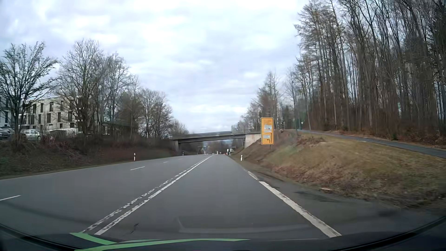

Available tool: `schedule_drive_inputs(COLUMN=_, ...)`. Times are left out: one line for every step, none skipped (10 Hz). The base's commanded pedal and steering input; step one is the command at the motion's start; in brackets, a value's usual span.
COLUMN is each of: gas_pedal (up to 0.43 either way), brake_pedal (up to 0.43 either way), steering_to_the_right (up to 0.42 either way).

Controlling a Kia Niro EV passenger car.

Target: Follow the waypoints while adhering to traffic rules and regulations

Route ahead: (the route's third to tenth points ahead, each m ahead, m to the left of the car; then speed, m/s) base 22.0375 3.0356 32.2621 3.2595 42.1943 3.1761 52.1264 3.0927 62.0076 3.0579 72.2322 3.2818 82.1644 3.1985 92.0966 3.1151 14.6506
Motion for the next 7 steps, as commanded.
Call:
schedule_drive_inputs(gas_pedal=0.079, brake_pedal=0.0, steering_to_the_right=-0.002)
schedule_drive_inputs(gas_pedal=0.079, brake_pedal=0.0, steering_to_the_right=-0.002)
schedule_drive_inputs(gas_pedal=0.079, brake_pedal=0.0, steering_to_the_right=-0.002)
schedule_drive_inputs(gas_pedal=0.079, brake_pedal=0.0, steering_to_the_right=-0.002)
schedule_drive_inputs(gas_pedal=0.079, brake_pedal=0.0, steering_to_the_right=-0.002)
schedule_drive_inputs(gas_pedal=0.079, brake_pedal=0.0, steering_to_the_right=-0.002)
schedule_drive_inputs(gas_pedal=0.079, brake_pedal=0.0, steering_to_the_right=-0.002)
